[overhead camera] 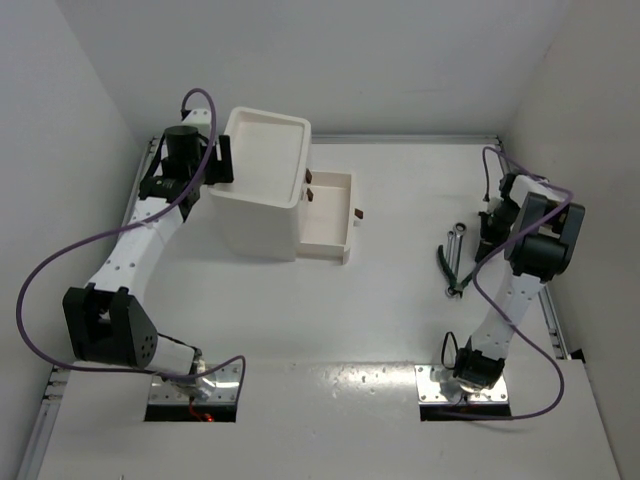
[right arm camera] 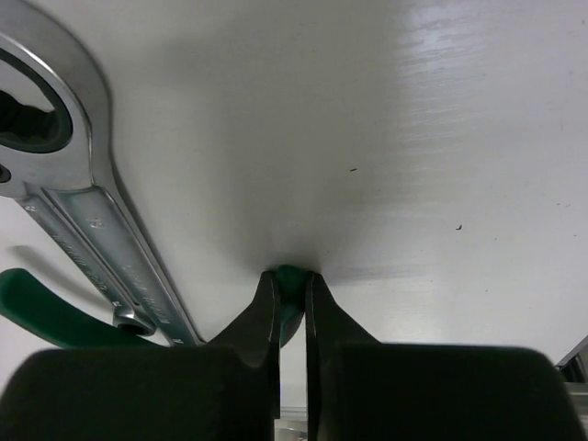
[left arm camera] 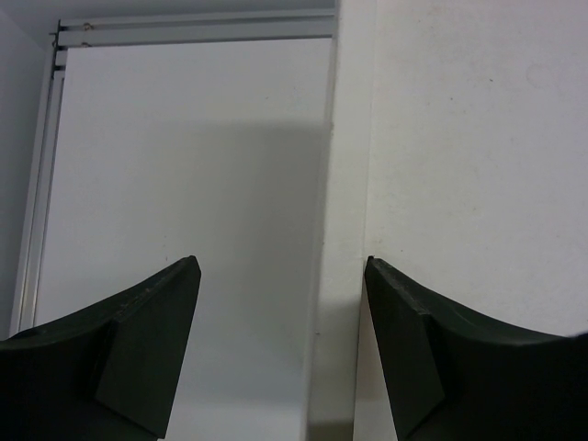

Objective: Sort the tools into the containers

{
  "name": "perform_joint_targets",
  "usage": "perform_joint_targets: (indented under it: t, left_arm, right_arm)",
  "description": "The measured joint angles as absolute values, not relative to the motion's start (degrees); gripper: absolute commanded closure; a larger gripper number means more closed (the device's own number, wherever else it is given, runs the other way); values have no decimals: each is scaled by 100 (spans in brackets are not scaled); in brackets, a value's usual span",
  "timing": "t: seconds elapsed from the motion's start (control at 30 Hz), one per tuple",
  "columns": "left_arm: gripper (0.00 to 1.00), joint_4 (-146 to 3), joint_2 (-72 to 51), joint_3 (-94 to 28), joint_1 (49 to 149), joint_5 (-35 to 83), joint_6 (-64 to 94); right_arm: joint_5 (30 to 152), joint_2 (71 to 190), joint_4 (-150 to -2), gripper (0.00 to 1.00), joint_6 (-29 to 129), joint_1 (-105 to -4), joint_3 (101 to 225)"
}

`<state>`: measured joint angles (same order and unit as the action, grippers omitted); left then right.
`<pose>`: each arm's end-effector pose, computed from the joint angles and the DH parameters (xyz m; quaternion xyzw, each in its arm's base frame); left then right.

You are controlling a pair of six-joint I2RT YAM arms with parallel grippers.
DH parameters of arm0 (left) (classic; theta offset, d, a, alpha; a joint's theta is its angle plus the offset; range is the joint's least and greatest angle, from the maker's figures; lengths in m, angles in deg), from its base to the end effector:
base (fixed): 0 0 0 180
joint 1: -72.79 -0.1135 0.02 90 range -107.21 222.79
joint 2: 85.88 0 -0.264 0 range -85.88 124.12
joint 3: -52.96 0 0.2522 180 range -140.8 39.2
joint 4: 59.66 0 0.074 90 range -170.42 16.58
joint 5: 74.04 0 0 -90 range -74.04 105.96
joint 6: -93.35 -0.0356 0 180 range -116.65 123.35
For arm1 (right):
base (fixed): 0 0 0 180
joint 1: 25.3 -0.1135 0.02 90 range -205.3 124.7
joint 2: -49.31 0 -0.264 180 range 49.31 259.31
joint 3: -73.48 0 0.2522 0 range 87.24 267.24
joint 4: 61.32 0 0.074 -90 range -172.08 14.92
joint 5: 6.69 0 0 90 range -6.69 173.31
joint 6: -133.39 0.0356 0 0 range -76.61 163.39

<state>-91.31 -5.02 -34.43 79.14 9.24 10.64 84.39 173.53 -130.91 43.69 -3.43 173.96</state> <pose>0.3261 -0.0321 0.3564 -0.0383 0.8422 -0.0145 0.5376 0.3649 -0.1458 0.1209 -0.1924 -0.9808 -0.0147 0.0268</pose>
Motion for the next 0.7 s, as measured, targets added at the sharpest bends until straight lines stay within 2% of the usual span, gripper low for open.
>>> perform_joint_targets:
  t: [0.27, 0.5, 0.67, 0.7]
  left_arm:
    - [21, -9072, -471, -3445, 7914, 920, 1049]
    - [21, -9050, -460, -3445, 7925, 876, 1132]
    - [29, -9006, -432, -3445, 7953, 828, 1167]
    - [33, -8976, -421, -3447, 7962, 812, 1165]
  right_arm:
    - [8496, 17334, -13159, 100, 4646, -509, 17553]
    - [8282, 16562, -13177, 100, 5875, -1624, 18102]
    - [8251, 16201, -13166, 100, 6528, -2470, 18799]
    - [8253, 16212, -13161, 100, 6607, -2579, 18913]
